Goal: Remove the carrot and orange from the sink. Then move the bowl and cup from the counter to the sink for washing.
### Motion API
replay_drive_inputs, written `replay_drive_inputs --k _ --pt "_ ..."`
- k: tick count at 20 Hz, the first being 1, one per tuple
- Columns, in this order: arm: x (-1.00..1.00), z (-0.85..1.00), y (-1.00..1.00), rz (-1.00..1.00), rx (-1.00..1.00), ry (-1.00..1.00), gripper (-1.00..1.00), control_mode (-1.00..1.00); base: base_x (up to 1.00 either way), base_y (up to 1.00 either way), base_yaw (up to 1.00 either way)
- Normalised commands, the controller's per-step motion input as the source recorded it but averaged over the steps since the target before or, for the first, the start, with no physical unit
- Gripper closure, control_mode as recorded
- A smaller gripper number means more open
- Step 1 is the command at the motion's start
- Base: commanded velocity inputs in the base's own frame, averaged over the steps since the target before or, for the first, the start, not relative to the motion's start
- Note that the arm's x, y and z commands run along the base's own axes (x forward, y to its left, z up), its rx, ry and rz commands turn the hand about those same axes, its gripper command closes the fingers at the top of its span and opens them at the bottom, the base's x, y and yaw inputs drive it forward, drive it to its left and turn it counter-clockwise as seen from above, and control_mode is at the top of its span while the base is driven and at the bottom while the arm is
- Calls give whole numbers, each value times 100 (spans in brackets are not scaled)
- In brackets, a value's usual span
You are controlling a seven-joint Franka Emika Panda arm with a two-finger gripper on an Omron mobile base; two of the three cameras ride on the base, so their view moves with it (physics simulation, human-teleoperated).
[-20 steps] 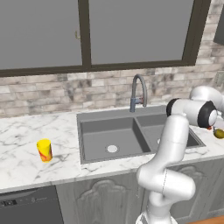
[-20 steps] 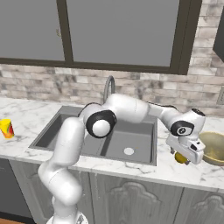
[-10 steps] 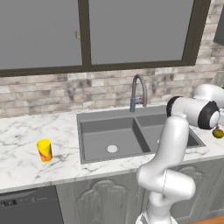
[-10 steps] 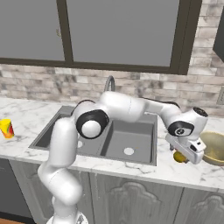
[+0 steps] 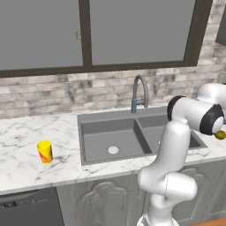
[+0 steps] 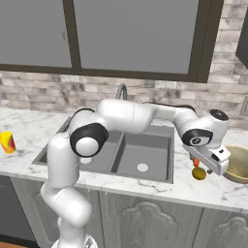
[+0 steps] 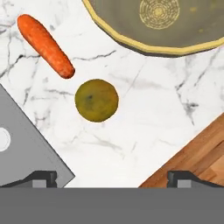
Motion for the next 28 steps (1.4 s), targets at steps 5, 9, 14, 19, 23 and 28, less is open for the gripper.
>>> replay_drive_inputs --k 5,9,14,19,23,28 --pt "0 34 0 3 -14 0 -100 -100 0 0 0" --pt "1 21 0 16 -9 -1 -100 -100 0 0 0" --pt "11 9 -6 25 -10 -1 -100 -100 0 0 0" --pt "18 2 -13 26 -9 0 -100 -100 0 0 0" --pt "28 1 -14 17 -8 3 -100 -100 0 0 0" --pt "33 0 -13 6 -9 14 -100 -100 0 0 0"
